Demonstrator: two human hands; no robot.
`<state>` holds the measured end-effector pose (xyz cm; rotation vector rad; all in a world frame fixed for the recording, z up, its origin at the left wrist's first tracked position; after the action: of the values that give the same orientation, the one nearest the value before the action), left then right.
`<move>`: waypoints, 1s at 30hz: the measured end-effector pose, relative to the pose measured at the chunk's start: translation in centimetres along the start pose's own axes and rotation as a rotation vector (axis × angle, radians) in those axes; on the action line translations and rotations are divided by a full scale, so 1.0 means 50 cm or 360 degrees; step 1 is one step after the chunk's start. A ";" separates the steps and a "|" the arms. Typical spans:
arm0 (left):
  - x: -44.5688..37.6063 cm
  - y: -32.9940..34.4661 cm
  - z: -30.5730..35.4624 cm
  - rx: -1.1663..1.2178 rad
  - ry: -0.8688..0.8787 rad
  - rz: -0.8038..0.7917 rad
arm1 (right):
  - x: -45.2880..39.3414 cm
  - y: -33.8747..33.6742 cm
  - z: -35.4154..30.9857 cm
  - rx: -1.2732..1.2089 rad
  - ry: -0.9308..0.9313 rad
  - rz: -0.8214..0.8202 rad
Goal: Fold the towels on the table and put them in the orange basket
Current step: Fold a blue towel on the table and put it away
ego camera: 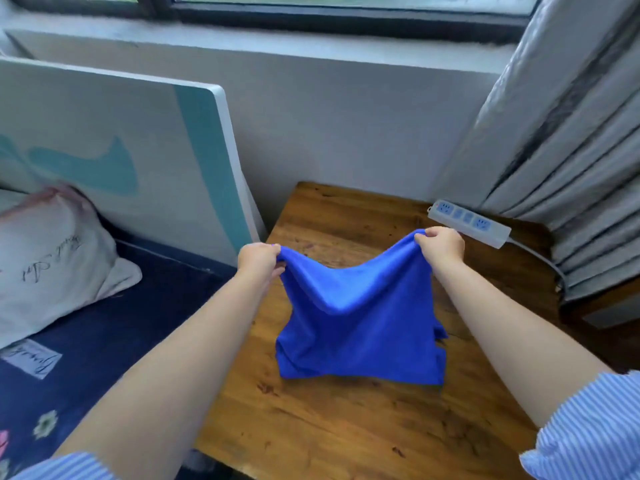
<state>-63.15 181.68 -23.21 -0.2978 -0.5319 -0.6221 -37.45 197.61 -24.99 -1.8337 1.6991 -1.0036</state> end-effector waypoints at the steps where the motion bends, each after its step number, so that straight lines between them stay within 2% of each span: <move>1: 0.003 0.016 0.043 0.0087 0.0125 -0.0005 | -0.011 -0.033 -0.045 -0.0065 -0.0076 0.0071; 5: 0.025 0.052 0.208 0.0294 0.0573 0.0010 | -0.027 -0.173 -0.206 -0.0397 -0.0316 0.0393; 8: 0.045 0.052 0.296 0.0474 0.0763 -0.0005 | -0.012 -0.260 -0.283 -0.0491 -0.0471 0.0613; 12: 0.081 0.043 0.350 0.0640 0.0915 0.0017 | 0.020 -0.325 -0.302 -0.0489 -0.0526 0.0825; 15: 0.085 0.031 0.326 0.0567 0.0958 0.0066 | 0.041 -0.324 -0.253 -0.0530 -0.0468 0.0813; 18: 0.055 0.028 0.239 0.0075 0.0889 0.0061 | 0.056 -0.264 -0.159 -0.0517 -0.0260 0.0622; 21: 0.026 0.033 0.126 -0.0697 0.0726 -0.0050 | 0.081 -0.180 -0.062 -0.0275 -0.0053 0.0393; 24: 0.024 0.034 -0.011 -0.1414 0.0491 -0.0341 | 0.126 -0.083 0.053 0.0102 0.0083 0.0160; 26: 0.030 0.026 -0.093 -0.1790 0.0427 -0.0491 | 0.166 -0.019 0.128 0.0406 0.0137 -0.0122; 30: 0.036 -0.019 -0.238 -0.2278 0.0358 -0.0623 | 0.274 0.075 0.272 0.0978 0.0265 -0.0827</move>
<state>-58.01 175.13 -31.95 -1.4688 0.1769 -1.3390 -29.92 181.59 -33.58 -1.8096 0.8276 -1.6967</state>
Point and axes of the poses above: each hand's wrist, its own x-axis away from the middle knuckle, its own y-axis out of the palm, z = x × y, the point moved 5 cm from there along -x, towards the middle knuckle, and after that the axes turned 5 degrees about x, right-handed, at the moved point
